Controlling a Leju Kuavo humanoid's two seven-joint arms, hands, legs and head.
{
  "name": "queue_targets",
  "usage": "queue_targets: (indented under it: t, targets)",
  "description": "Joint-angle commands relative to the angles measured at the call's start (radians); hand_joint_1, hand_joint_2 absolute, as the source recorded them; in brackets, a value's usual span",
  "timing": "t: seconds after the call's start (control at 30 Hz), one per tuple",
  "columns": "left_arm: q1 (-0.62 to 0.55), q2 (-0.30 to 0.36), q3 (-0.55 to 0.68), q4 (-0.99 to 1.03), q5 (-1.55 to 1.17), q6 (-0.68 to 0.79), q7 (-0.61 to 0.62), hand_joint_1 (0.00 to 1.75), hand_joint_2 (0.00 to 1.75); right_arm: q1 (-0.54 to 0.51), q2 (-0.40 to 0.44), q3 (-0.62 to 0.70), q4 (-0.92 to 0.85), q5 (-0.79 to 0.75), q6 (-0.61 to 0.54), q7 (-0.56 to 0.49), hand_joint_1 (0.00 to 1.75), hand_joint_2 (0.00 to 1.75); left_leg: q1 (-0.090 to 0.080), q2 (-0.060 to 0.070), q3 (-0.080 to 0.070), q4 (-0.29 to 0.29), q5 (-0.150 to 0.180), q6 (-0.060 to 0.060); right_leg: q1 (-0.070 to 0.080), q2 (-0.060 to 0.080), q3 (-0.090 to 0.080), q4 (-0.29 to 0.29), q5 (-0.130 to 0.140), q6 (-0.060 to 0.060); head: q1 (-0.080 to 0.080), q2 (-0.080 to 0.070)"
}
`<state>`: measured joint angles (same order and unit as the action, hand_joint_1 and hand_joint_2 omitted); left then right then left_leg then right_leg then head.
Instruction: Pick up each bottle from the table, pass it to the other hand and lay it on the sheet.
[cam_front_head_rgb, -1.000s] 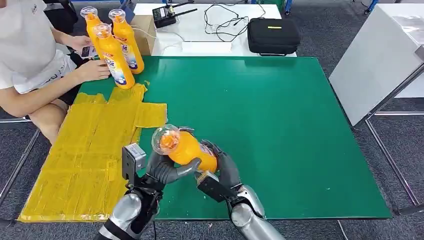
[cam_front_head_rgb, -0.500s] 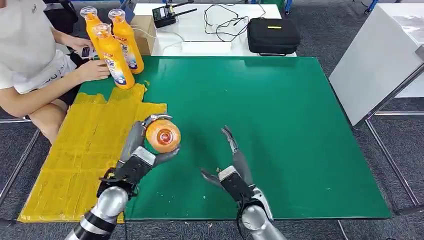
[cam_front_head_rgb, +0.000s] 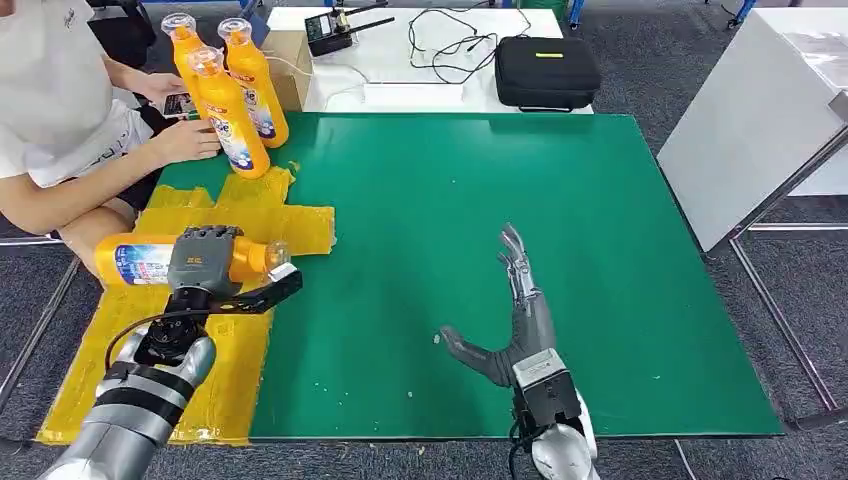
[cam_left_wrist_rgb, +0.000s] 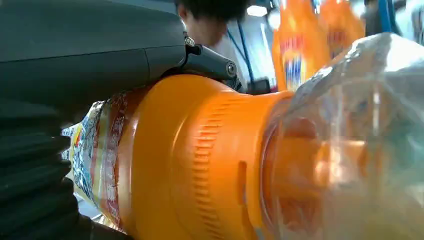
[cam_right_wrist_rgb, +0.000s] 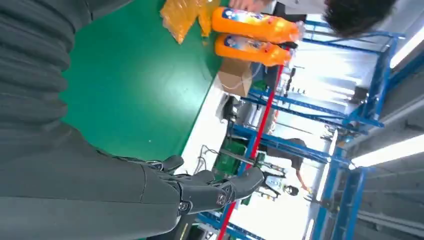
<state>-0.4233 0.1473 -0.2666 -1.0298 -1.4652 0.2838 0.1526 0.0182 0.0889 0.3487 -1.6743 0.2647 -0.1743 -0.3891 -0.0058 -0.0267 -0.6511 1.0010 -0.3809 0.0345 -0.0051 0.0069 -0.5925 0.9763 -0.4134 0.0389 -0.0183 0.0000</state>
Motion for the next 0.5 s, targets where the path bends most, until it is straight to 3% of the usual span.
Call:
queue_targets:
  t: [0.03, 0.17, 0.2, 0.5]
  targets:
    - [-0.103, -0.020, 0.048, 0.390, 0.093, -0.038, -0.047, 1.75, 1.75, -0.004, -0.023, -0.050, -0.026, -0.022, 0.007, -0.004, 0.00, 1.75, 0.001, 0.001, 0.005, 0.000, -0.002, -0.002, 0.001, -0.001, 0.006, -0.001, -0.002, -0.001, 0.000, 0.000]
    - [-0.094, -0.031, 0.084, 0.434, 0.177, -0.050, -0.105, 1.75, 1.75, 0.000, -0.023, -0.053, -0.014, -0.023, 0.002, -0.004, 0.00, 1.75, 0.000, 0.001, 0.003, 0.000, -0.001, -0.002, 0.001, -0.001, 0.004, -0.001, -0.001, -0.001, 0.000, 0.000]
    - [-0.088, -0.043, 0.123, 0.439, 0.289, -0.088, -0.200, 1.75, 1.75, -0.001, -0.028, -0.050, -0.006, -0.024, -0.003, -0.005, 0.00, 1.75, 0.001, 0.002, 0.005, 0.000, -0.002, -0.002, 0.002, -0.001, 0.005, -0.001, -0.002, -0.001, 0.000, 0.000]
    - [-0.082, -0.043, 0.114, 0.426, 0.309, -0.093, -0.207, 1.75, 1.75, 0.000, -0.031, -0.048, -0.008, -0.024, -0.005, -0.004, 0.00, 1.75, 0.001, 0.002, 0.011, -0.002, -0.002, -0.004, 0.001, 0.000, 0.011, -0.001, -0.002, -0.002, 0.000, 0.000]
